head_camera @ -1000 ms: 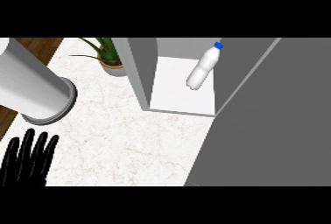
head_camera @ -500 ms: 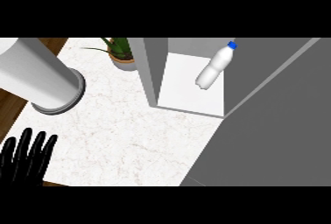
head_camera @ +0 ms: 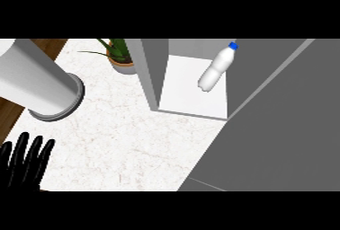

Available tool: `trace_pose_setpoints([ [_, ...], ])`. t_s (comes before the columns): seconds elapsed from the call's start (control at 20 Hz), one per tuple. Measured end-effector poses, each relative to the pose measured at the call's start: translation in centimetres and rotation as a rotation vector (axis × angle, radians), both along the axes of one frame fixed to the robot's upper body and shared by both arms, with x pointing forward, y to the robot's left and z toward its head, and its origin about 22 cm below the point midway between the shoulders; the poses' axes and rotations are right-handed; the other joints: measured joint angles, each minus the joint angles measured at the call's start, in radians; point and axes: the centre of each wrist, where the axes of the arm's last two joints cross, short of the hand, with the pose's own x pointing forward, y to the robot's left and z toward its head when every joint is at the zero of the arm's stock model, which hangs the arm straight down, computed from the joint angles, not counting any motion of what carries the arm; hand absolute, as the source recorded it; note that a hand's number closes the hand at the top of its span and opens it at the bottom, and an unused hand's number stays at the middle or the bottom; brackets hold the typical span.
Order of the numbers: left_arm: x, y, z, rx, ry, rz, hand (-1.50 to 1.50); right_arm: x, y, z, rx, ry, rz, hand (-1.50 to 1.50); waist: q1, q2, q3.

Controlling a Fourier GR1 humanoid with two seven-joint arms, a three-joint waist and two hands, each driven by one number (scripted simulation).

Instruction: Pick up the bottled water, place it into the cabinet and close the cabinet

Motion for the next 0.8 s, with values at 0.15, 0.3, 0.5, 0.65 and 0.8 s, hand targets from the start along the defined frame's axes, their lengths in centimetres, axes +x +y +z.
trace_pose_setpoints([
  [0.15,0.0,0.3,0.0,0.001,-0.003,0.015,-1.5,0.4,-0.5,-0.2,0.031,0.029,-0.083,1.5,-0.015,-0.003,0.0],
  [0.3,-0.1,0.4,0.1,-0.003,-0.005,0.018,-1.5,1.3,-1.4,-0.5,0.062,0.048,-0.196,1.5,-0.021,-0.002,0.002],
  [0.5,-0.1,0.4,0.1,-0.01,0.001,0.007,-1.5,3.9,-2.4,-1.1,0.083,0.088,-0.369,1.5,-0.015,0.003,0.004],
  [0.65,-0.1,0.5,0.1,-0.015,-0.001,-0.006,-1.5,6.6,-1.3,-1.4,0.104,0.136,-0.481,1.5,0.001,0.004,0.005],
  [0.8,0.0,0.6,0.2,-0.014,0.0,-0.019,-1.5,9.5,0.0,-1.2,0.12,0.171,-0.563,1.5,0.011,0.003,0.007],
])
